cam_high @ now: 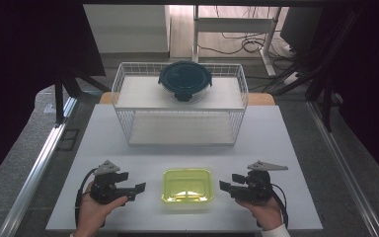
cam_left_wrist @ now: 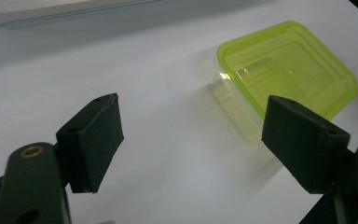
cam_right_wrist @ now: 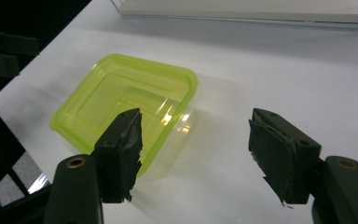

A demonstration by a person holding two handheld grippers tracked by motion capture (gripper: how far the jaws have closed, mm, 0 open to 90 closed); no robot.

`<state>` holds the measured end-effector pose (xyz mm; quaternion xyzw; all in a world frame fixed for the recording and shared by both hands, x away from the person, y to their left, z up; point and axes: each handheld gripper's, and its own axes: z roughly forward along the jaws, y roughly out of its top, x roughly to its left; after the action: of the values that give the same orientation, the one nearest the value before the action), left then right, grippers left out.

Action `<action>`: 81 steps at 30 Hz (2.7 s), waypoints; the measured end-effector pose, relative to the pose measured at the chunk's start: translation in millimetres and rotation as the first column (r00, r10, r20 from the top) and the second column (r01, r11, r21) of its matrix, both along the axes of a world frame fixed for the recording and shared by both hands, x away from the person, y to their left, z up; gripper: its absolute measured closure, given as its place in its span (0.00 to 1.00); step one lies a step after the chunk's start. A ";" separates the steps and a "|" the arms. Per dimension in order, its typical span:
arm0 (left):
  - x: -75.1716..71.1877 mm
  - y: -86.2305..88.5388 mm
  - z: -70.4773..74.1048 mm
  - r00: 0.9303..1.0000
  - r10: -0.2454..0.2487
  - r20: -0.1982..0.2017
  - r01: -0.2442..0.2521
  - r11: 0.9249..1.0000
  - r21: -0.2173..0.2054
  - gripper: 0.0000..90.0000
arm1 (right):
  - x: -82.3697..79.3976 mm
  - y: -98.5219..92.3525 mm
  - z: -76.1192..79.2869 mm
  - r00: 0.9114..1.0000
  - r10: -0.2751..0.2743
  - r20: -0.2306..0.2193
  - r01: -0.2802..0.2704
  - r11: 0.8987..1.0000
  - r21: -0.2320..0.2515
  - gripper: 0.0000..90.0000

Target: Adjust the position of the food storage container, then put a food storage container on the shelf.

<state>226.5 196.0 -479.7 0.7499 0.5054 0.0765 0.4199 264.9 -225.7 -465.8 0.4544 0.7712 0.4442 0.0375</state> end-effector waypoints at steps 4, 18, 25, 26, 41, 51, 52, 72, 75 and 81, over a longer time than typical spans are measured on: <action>0.5 1.4 -1.3 1.000 0.007 -0.011 -0.007 1.000 -0.028 0.23 | -0.3 -0.1 -0.3 1.000 0.016 -0.008 -0.015 1.000 0.014 0.36; 4.6 -3.9 -7.2 0.997 -0.021 -0.071 0.011 0.992 -0.128 0.28 | 0.4 8.4 -5.6 0.997 0.061 -0.043 -0.059 0.998 0.027 0.38; 10.8 -4.0 -15.4 0.993 -0.019 -0.115 -0.001 0.986 -0.169 0.28 | 0.6 11.5 -7.7 0.996 0.063 -0.065 -0.060 0.997 0.037 0.38; 13.4 -5.9 -18.5 0.991 -0.019 -0.130 -0.005 0.984 -0.176 0.28 | 1.1 13.0 -8.4 0.995 0.066 -0.069 -0.063 0.997 0.040 0.39; 29.3 -22.7 -30.8 0.979 -0.062 -0.196 0.015 0.972 -0.234 0.33 | 11.1 19.6 -22.3 0.991 0.071 -0.112 -0.065 0.996 0.058 0.42; 39.3 -34.6 -41.4 0.964 -0.117 -0.239 0.038 0.950 -0.310 0.43 | 18.2 24.9 -32.0 0.985 0.071 -0.158 -0.059 0.995 0.083 0.47; 39.7 -34.8 -42.1 0.962 -0.118 -0.245 0.037 0.949 -0.314 0.44 | 18.3 25.9 -32.9 0.984 0.075 -0.162 -0.062 0.995 0.082 0.48; 37.1 -45.9 -50.2 0.947 -0.153 -0.284 0.042 0.931 -0.362 0.78 | 19.1 30.6 -45.8 0.956 0.101 -0.277 -0.066 0.989 0.133 0.74; 35.5 -43.5 -49.2 0.949 -0.147 -0.278 0.029 0.921 -0.388 0.83 | 17.0 29.0 -43.2 0.955 0.097 -0.282 -0.058 0.988 0.141 0.78; 31.6 -44.4 -42.9 0.951 -0.168 -0.261 0.055 0.919 -0.390 0.86 | 13.2 25.3 -37.4 0.961 0.096 -0.258 -0.061 0.988 0.143 0.84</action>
<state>258.1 151.5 -522.6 0.6859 0.5224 -0.1570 0.4818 278.1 -200.5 -503.3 0.4801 0.7553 0.4313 -0.1139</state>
